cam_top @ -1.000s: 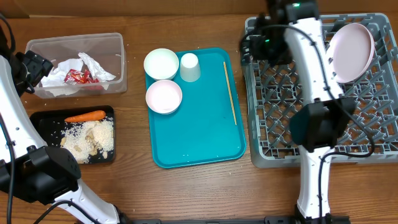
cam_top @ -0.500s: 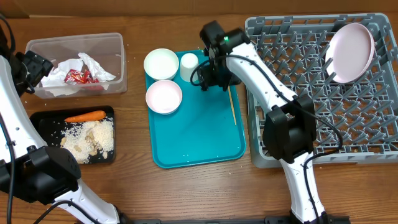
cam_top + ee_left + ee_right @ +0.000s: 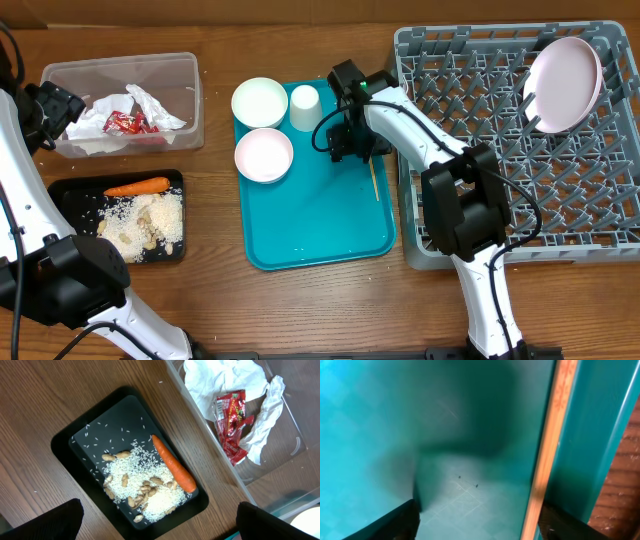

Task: Sort waste into correct bins and load items into the dishwasher rack
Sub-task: 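Reach back to the tray and grasp the wooden chopstick, then carry the chopstick into the rack's left side and release it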

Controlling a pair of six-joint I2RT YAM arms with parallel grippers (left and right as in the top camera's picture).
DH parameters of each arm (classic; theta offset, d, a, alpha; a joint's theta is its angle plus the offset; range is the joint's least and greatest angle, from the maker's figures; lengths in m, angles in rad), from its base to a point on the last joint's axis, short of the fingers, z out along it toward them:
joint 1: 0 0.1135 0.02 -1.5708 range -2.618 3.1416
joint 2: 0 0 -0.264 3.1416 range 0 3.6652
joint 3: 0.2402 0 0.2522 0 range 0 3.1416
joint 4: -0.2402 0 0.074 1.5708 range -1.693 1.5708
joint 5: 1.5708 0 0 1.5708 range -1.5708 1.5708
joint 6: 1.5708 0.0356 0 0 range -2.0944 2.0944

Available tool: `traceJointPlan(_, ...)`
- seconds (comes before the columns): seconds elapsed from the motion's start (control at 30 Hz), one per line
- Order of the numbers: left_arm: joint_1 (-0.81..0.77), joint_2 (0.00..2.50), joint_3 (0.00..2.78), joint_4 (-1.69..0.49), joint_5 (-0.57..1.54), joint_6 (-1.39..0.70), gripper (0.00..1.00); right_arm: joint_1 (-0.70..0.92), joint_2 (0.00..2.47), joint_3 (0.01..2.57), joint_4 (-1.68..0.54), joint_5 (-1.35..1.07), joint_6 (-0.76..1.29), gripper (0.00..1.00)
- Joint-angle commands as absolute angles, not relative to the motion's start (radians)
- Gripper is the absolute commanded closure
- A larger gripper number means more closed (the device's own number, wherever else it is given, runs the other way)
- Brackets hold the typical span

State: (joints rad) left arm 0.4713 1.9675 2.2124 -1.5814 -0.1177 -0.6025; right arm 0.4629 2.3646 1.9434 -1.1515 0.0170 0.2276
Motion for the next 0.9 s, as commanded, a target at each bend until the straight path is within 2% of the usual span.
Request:
traceJointPlan(0.0, 0.471, 1.971, 2.211, -1.581, -0.134, -0.595, 0.00, 0.457, 2.333, 1.920, -1.152, 0.051, 0.237, 0.32)
traceJointPlan(0.07, 0.471, 1.971, 2.211, -1.581, -0.134, -0.595, 0.00, 0.458, 2.333, 1.909, -1.147, 0.050, 0.241, 0.47)
traceJointPlan(0.1, 0.471, 1.971, 2.211, -1.581, -0.134, -0.595, 0.00, 0.458, 2.333, 1.902, -1.143, 0.046, 0.241, 0.61)
traceJointPlan(0.2, 0.471, 1.971, 2.211, -1.581, -0.134, -0.595, 0.00, 0.459, 2.333, 1.864, -1.119, 0.039, 0.268, 0.91)
traceJointPlan(0.23, 0.471, 1.971, 2.211, -1.581, -0.134, -0.595, 0.00, 0.459, 2.333, 1.850, -1.113, 0.030, 0.276, 0.96)
traceJointPlan(0.53, 0.471, 1.971, 2.211, -1.581, -0.134, -0.595, 0.00, 0.459, 2.321, 1.879, -1.172, -0.097, 0.259, 0.96)
traceJointPlan(0.87, 0.471, 1.971, 2.211, -1.581, -0.134, -0.595, 0.00, 0.337, 2.196, 2.344, -1.489, -0.159, 0.119, 0.96)
